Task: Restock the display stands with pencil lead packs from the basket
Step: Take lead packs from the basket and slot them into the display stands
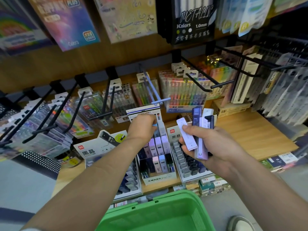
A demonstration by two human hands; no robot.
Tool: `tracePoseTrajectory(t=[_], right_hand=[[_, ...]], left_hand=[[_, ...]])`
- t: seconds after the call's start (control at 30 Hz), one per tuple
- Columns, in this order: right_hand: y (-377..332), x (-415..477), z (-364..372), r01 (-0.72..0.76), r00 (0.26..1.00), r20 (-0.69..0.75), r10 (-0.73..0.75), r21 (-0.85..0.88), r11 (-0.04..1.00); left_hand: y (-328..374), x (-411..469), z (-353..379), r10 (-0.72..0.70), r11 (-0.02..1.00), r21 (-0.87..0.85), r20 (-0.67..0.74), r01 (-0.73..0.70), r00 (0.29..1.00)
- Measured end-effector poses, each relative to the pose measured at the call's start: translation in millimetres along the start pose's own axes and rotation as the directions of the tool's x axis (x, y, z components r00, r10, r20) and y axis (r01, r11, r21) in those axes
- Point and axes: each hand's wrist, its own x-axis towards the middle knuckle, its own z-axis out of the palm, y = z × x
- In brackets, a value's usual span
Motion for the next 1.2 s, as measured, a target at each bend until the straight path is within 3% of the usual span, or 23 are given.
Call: tracePoseTrajectory(t=[0.13, 0.2, 0.23, 0.27, 0.33, 0.4, 0.43, 0.53, 0.63, 0.73, 0.8, 0.9, 0.97, 1.1, 1.2], right_hand=[[1.6, 2.6, -1.2, 0.006, 1.0, -0.004, -0.006, -0.018, 1.0], [2.0, 3.7, -2.1, 0.002, 1.0, 0.006, -0.002, -0.025, 1.0], [1.8, 3.7, -2.1, 0.002, 1.0, 0.015, -0.002, -0.026, 1.0], [2.0, 4.0, -2.3, 0.002, 1.0, 0.028, -0.001, -0.032, 0.999], [3.8, 5.6, -2.3, -0.013, 0.998, 0.057, 0.016, -0.066, 0.998], [7.1, 6.9, -2.4, -0.056, 0.992, 0.108, 0.067, -0.105, 0.993], [9.1, 6.3, -1.4, -0.089, 0.984, 0.145, 0.105, -0.117, 0.989], [13.0, 3.7, 4.0, -0.169, 0.952, 0.231, 0.199, -0.143, 0.975], [12.3, 3.8, 5.8, -0.198, 0.943, 0.24, 0.228, -0.145, 0.969], [13.1, 3.0, 6.5, -0.141, 0.948, 0.249, 0.199, -0.233, 0.962], [15.9, 3.9, 8.5, -0.105, 0.958, 0.226, 0.174, -0.289, 0.952], [19.2, 6.8, 10.3, -0.102, 0.971, 0.179, 0.159, -0.29, 0.952], [20.6, 8.2, 10.7, -0.099, 0.978, 0.153, 0.145, -0.277, 0.956], [20.8, 11.9, 10.1, -0.123, 0.987, 0.079, 0.141, -0.194, 0.973], [15.6, 15.2, 6.6, -0.179, 0.981, 0.063, 0.181, -0.032, 0.983]], left_hand=[[4.3, -6.3, -4.4, -0.083, 0.992, -0.102, -0.036, 0.079, 0.996], [12.1, -18.1, -15.7, -0.215, 0.909, -0.378, -0.067, 0.175, 0.974], [16.5, -27.1, -23.2, -0.252, 0.777, -0.6, -0.016, 0.192, 0.968], [19.3, -38.8, -31.7, -0.21, 0.572, -0.8, 0.069, 0.18, 0.975], [21.8, -62.6, -48.2, 0.016, 0.232, -0.955, 0.191, 0.182, 0.982], [24.6, -82.6, -58.9, 0.173, 0.07, -0.972, 0.232, 0.223, 0.957], [26.0, -89.8, -61.0, 0.176, 0.02, -0.972, 0.235, 0.235, 0.956], [29.6, -103.7, -59.0, -0.022, -0.093, -0.965, 0.247, 0.244, 0.969], [25.5, -110.6, -57.3, -0.263, -0.033, -0.974, 0.226, 0.225, 0.938], [17.2, -115.4, -57.5, -0.371, 0.069, -0.975, 0.17, 0.21, 0.913], [13.5, -118.4, -58.6, -0.367, 0.063, -0.975, 0.177, 0.215, 0.913], [7.7, -122.4, -62.4, -0.271, -0.068, -0.971, 0.237, 0.228, 0.933], [3.3, -123.8, -65.3, -0.249, -0.076, -0.969, 0.247, 0.235, 0.937], [-12.6, -123.0, -67.7, -0.336, 0.08, -0.972, 0.184, 0.223, 0.924], [-26.6, -120.9, -61.9, -0.417, 0.324, -0.913, 0.099, 0.249, 0.904]])
